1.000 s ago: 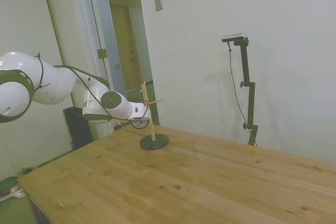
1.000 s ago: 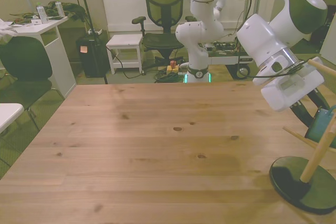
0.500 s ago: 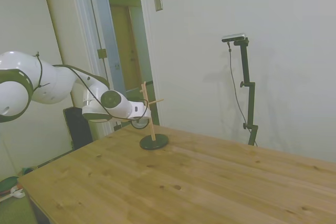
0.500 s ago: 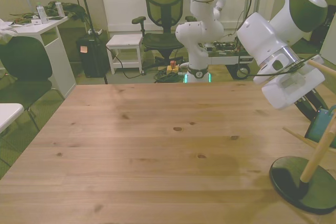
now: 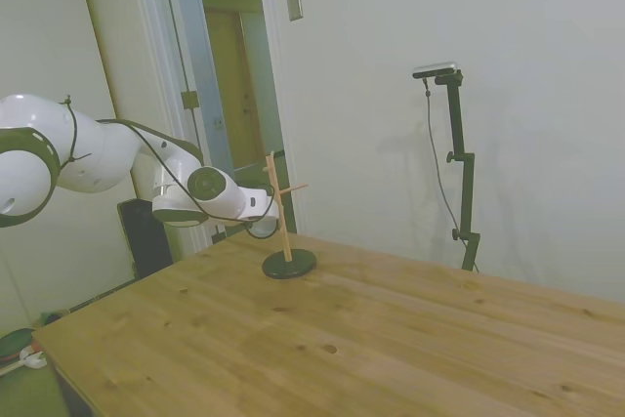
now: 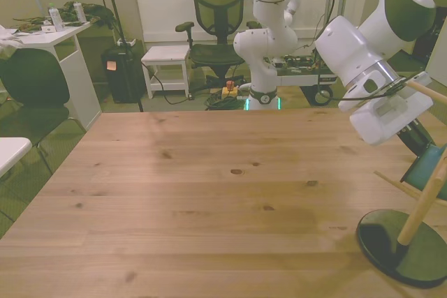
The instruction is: Unload the mug
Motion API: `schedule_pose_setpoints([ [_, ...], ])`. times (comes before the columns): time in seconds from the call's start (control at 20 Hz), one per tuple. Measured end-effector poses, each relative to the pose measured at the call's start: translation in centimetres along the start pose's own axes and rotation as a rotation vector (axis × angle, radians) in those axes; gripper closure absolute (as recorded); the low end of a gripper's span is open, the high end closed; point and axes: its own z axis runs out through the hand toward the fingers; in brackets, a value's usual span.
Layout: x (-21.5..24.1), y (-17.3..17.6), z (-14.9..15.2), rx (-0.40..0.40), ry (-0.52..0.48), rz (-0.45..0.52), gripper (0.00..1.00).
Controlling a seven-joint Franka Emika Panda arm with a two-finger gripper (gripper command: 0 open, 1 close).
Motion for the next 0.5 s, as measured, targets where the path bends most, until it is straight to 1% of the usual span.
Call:
schedule_pose_setpoints([
  [0.35,0.22,0.12,-0.18,0.006,-0.002,0.002,1.0],
  [0.5,0.49,-0.23,-0.76,0.013,0.002,-0.002,1.0],
])
